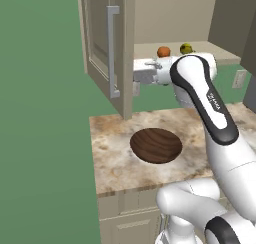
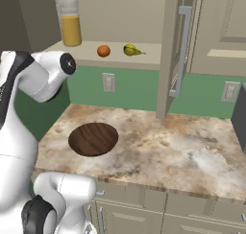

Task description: Open the cabinet. Pick the tangerine and pear from the cabinet and place them into the bowl. Then close the cabinet.

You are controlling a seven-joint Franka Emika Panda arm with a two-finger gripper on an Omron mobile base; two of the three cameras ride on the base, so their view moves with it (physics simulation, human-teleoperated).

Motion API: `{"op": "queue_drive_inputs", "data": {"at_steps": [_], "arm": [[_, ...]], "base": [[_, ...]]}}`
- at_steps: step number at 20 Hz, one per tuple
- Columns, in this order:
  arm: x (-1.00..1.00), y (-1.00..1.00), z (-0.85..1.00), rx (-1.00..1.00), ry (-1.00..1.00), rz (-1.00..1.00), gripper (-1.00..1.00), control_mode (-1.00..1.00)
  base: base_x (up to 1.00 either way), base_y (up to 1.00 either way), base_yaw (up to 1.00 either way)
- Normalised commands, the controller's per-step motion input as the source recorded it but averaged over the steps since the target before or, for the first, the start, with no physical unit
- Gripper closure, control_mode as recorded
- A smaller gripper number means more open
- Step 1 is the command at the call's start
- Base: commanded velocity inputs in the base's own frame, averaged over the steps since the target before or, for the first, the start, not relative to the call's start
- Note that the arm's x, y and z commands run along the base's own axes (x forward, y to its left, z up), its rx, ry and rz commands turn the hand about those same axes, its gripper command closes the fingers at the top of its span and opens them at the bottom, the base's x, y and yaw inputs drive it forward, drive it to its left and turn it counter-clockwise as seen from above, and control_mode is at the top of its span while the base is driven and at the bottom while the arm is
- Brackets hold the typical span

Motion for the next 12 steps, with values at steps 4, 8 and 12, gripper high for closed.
{"op": "queue_drive_inputs", "data": {"at_steps": [4,8,12], "arm": [[-0.08,-0.96,0.11,0.00,-0.01,-0.11,-1.00,-1.00],[-0.07,-0.96,0.17,-0.04,-0.02,-0.14,-1.00,-1.00],[-0.01,-0.78,0.20,-0.11,-0.01,-0.20,-1.00,-1.00]], "base": [[0.00,0.00,0.00],[0.00,0.00,0.00],[0.00,0.00,0.00]]}}
